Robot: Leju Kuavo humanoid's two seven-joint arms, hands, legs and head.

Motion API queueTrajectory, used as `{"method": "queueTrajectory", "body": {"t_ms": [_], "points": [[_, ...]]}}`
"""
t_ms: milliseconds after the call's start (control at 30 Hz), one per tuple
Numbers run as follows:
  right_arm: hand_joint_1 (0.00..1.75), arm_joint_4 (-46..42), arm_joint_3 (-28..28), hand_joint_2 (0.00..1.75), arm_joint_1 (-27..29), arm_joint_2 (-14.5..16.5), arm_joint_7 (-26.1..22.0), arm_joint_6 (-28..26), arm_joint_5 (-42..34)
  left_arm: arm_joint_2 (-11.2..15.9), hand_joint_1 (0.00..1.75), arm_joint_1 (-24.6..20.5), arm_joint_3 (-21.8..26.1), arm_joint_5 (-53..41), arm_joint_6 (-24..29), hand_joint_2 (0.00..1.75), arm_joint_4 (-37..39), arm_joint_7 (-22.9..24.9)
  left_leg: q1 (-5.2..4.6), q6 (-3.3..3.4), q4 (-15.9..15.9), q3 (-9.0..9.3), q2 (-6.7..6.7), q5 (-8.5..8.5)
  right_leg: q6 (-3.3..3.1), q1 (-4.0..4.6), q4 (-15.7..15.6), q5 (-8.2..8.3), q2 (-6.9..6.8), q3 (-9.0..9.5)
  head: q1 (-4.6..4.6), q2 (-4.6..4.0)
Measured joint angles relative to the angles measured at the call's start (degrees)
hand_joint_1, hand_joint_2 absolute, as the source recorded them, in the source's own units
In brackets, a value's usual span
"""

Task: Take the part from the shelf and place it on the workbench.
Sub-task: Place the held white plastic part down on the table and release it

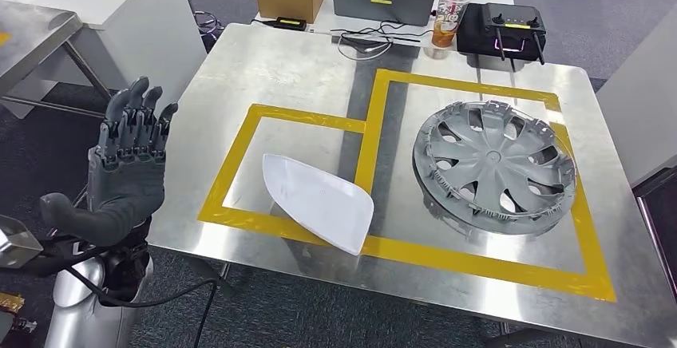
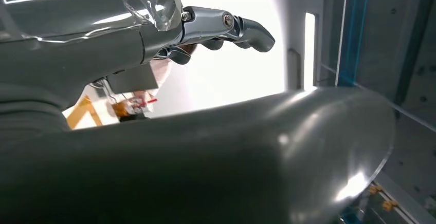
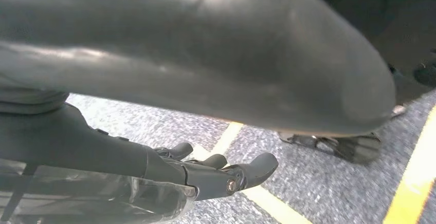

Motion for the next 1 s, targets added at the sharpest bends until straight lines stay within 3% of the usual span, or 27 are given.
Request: {"method": "queueTrajectory", "body": {"t_ms": [67, 133, 200, 267, 333, 400, 467, 500, 533, 633, 667, 767, 833, 933, 967, 1000], "points": [[0.0, 0.41, -0.12, 0.0, -0.05, 0.31, -0.3, 0.11, -0.38, 0.38, 0.0, 1.92, 1.17, -0.21, 0.1, 0.0, -0.61, -0.2, -0.14, -0.25, 0.51, -0.21, -0.08, -0.1, 0.69, -0.09, -8.24, 2.83, 0.04, 4.58, 0.02, 0.0], [0.0, 0.67, -0.27, 0.0, -0.05, 0.57, -0.45, 0.3, -0.76, 0.66, 0.0, 3.79, 2.46, -0.36, 0.34, 0.0, -1.02, -0.12, -0.39, -0.65, 1.13, -0.56, -0.1, -0.23, 0.34, -0.08, -12.91, 4.29, 0.13, 6.96, -0.07, 0.01], [0.0, 0.74, -0.32, 0.0, -0.01, 0.67, -0.46, 0.39, -0.9, 0.77, 0.0, 4.62, 3.04, -0.42, 0.5, 0.0, -1.13, -0.02, -0.49, -0.85, 1.37, -0.74, -0.1, -0.24, -0.13, -0.05, -13.28, 4.47, 0.17, 7.0, -0.16, 0.02], [0.0, 0.76, -0.34, 0.0, 0.0, 0.74, -0.45, 0.41, -0.93, 0.8, 0.0, 4.97, 3.22, -0.45, 0.54, 0.0, -1.17, 0.0, -0.48, -0.95, 1.36, -0.78, -0.09, -0.18, -0.16, 0.0, -13.21, 4.48, 0.18, 6.95, -0.14, 0.02], [0.0, 0.98, -0.41, 0.0, 0.12, 1.05, -0.38, -0.03, -1.25, 0.85, 0.0, 7.98, 5.32, -0.75, 1.1, 0.0, -1.51, 0.1, -0.32, -1.56, 1.72, -1.02, -0.09, -0.48, -0.74, 0.01, -13.19, 4.86, 0.21, 6.73, -0.13, 0.01], [0.0, 1.39, -0.47, 0.0, 0.42, 1.23, -0.14, -0.89, -1.64, 0.59, 0.0, 13.29, 10.92, -1.18, 1.14, 0.0, -2.08, 0.26, 0.2, -2.73, 8.23, -3.42, -0.09, -5.31, -1.85, -0.08, -13.29, 5.82, 0.14, 5.81, -0.28, 0.01], [0.0, 1.69, -0.48, 0.0, 0.66, 0.99, 0.06, -1.06, -1.75, -0.15, 0.0, 16.91, 16.33, -1.87, 0.1, 0.0, -2.28, 0.86, 0.74, -3.48, 16.44, -5.86, -0.08, -10.68, -2.35, -0.05, -13.33, 6.82, 0.0, 4.53, -0.44, 0.01], [0.0, 1.78, -0.47, 0.0, 0.68, 0.85, 0.09, -0.9, -1.74, -0.67, 0.0, 17.78, 18.06, -2.39, -0.44, 0.0, -2.17, 1.29, 0.89, -3.53, 17.06, -5.37, -0.07, -11.01, -2.29, 0.03, -13.31, 7.22, -0.04, 4.0, -0.45, 0.01], [0.0, 1.85, -0.46, 0.0, 0.68, 0.73, 0.05, -0.77, -1.74, -1.2, 0.0, 18.44, 19.57, -3.01, -0.99, 0.0, -2.02, 1.71, 0.99, -3.48, 15.16, -3.56, -0.06, -10.29, -2.18, 0.08, -13.3, 7.64, -0.06, 3.51, -0.44, 0.01], [0.0, 1.92, -0.35, 0.0, 0.61, 0.57, -0.58, -0.66, -1.59, -2.75, 0.0, 19.61, 23.48, -5.05, -2.49, 0.0, -1.01, 2.34, 0.83, -2.9, 3.07, 4.51, -0.05, -7.07, -1.59, 0.19, -13.38, 8.91, -0.06, 2.61, -0.37, 0.01], [0.0, 1.92, -0.31, 0.0, 0.59, 0.55, -0.91, -0.6, -1.56, -3.22, 0.0, 19.93, 24.73, -5.85, -3.02, 0.0, -0.39, 2.4, 0.56, -2.6, 0.83, 5.76, -0.04, -6.57, -1.25, 0.18, -13.46, 9.31, -0.07, 2.54, -0.37, 0.01], [0.0, 2.0, -0.26, 0.0, 0.77, 0.48, -1.67, -0.56, -1.8, -4.48, 0.0, 20.98, 28.3, -8.49, -4.52, 0.0, 2.6, 2.46, -0.1, -1.34, -0.19, 5.51, 0.02, -5.15, -0.07, -0.09, -13.99, 10.58, -0.09, 2.39, -0.33, 0.01], [0.0, 2.06, -0.26, 0.0, 0.95, 0.47, -1.91, -1.07, -2.24, -5.28, 0.0, 21.23, 30.28, -10.36, -5.06, 0.0, 5.04, 2.67, -0.02, -0.39, -0.9, 4.56, 0.12, -3.42, -0.06, -0.11, -12.97, 9.24, -0.07, 1.39, -0.24, 0.01], [0.0, 2.09, -0.35, 0.0, 1.06, 0.31, -2.25, -2.05, -3.42, -6.53, 0.0, 21.36, 33.35, -14.01, -5.16, 0.0, 9.25, 3.61, -0.14, 0.41, -1.24, 2.1, 0.19, -1.12, -1.26, -0.03, -4.13, 1.61, -0.02, -1.21, 0.14, 0.0], [0.0, 2.1, -0.39, 0.0, 1.08, 0.23, -2.37, -2.12, -3.72, -6.89, 0.0, 21.37, 34.52, -15.42, -5.06, 0.0, 10.92, 3.97, -0.26, 0.46, -1.19, 1.25, 0.21, -0.46, -1.25, -0.02, -0.65, -0.13, -0.02, -1.68, 0.19, 0.0], [0.0, 2.1, -0.42, 0.0, 1.09, 0.15, -2.46, -2.0, -3.93, -7.21, 0.0, 21.3, 35.83, -16.99, -4.95, 0.0, 12.8, 4.24, -0.35, 0.46, -1.11, 0.38, 0.24, 0.21, -0.94, -0.02, 1.55, -0.68, -0.02, -1.41, 0.19, 0.0]]}}
